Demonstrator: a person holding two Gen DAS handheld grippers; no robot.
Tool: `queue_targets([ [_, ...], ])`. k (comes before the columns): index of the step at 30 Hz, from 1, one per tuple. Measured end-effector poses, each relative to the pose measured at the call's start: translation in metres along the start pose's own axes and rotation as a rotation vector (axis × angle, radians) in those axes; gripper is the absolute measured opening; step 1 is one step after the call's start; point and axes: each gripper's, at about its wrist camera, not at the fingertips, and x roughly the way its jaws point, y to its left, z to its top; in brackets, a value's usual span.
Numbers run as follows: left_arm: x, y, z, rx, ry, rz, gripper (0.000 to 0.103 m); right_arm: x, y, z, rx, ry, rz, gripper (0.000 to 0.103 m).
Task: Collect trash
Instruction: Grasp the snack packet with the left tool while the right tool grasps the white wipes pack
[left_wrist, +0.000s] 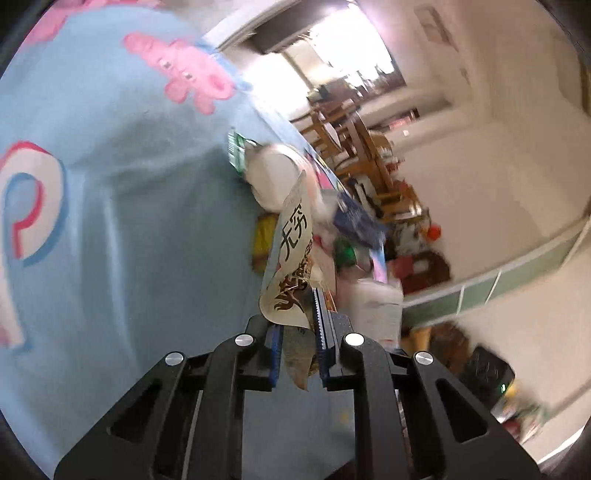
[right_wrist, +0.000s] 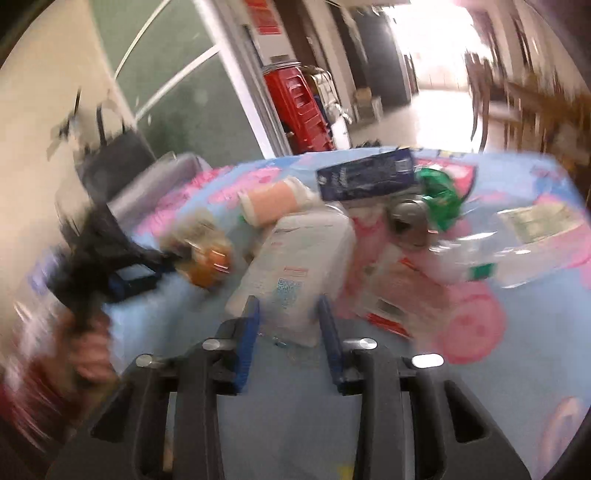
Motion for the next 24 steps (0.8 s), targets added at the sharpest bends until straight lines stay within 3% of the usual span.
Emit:
queue_targets([
  [5, 0.015, -0.027, -0.036, 0.124, 0.096, 0.087, 0.015, -0.015, -0.035, -0.040, 0.099, 0.051, -0.018, 0.001],
  [7, 0.030, -0.032, -0.043, 0.136, 0.135, 0.107, 0.015, -0.019, -0.049, -0.048, 0.185, 0.048, -0.008, 0.006],
  [8, 0.037, -0.036, -0.045, 0.136, 0.156, 0.107, 0.015, -0.022, -0.053, -0.050, 0.202, 0.036, -0.015, 0.023],
  [9, 0.041, -0.038, -0.046, 0.142, 0.162, 0.113, 0.015, -0.027, -0.053, -0.046, 0.208, 0.007, -0.021, 0.054],
  [11, 0.046, -0.040, -0.043, 0.164, 0.159, 0.130, 0.015, -0.032, -0.040, -0.038, 0.142, -0.031, -0.003, 0.073],
  [15, 0.043, -0.045, -0.035, 0.185, 0.144, 0.168, 0.015, -0.008, 0.004, -0.026, -0.103, 0.004, -0.037, 0.072],
  [18, 0.025, -0.047, -0.033, 0.186, 0.111, 0.191, 0.015, 0.024, 0.023, -0.028, -0.210, 0.050, -0.058, 0.071],
  [20, 0.016, -0.045, -0.033, 0.178, 0.094, 0.199, 0.015, 0.041, 0.027, -0.031, -0.264, 0.057, -0.122, 0.072],
  [22, 0.011, -0.044, -0.032, 0.174, 0.088, 0.201, 0.015, 0.043, 0.026, -0.035, -0.282, 0.042, -0.177, 0.058],
  [24, 0.014, -0.053, -0.031, 0.186, 0.091, 0.202, 0.015, 0.025, 0.015, -0.031, -0.215, 0.025, -0.104, 0.044],
])
